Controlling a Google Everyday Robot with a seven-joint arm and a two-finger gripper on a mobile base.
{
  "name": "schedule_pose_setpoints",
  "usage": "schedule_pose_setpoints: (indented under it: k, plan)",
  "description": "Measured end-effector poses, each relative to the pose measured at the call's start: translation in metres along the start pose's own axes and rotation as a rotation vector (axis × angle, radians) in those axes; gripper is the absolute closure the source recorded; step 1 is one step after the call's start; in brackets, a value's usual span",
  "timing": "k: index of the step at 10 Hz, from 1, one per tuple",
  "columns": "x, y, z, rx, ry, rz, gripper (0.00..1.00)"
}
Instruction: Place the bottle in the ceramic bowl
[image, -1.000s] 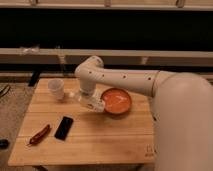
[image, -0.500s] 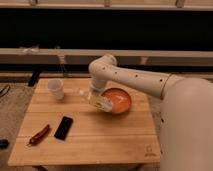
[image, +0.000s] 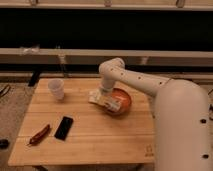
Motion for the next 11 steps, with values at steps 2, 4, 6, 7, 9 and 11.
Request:
schedule_pose_setpoints:
  k: [2, 4, 6, 7, 9, 11]
  plan:
    - [0.008, -0.015, 0.003, 0.014, 0.015, 0.017, 0.77]
    - [0.017, -0.025, 0.001, 0.032, 0.026, 0.032, 0.58]
    - [0.027, -0.029, -0.002, 0.047, 0.046, 0.038, 0.38]
    - [0.034, -0.031, -0.004, 0.056, 0.058, 0.040, 0.27]
    - [0.043, -0.032, -0.008, 0.068, 0.072, 0.046, 0.20]
    - [0.050, -0.034, -0.013, 0.078, 0.078, 0.051, 0.20]
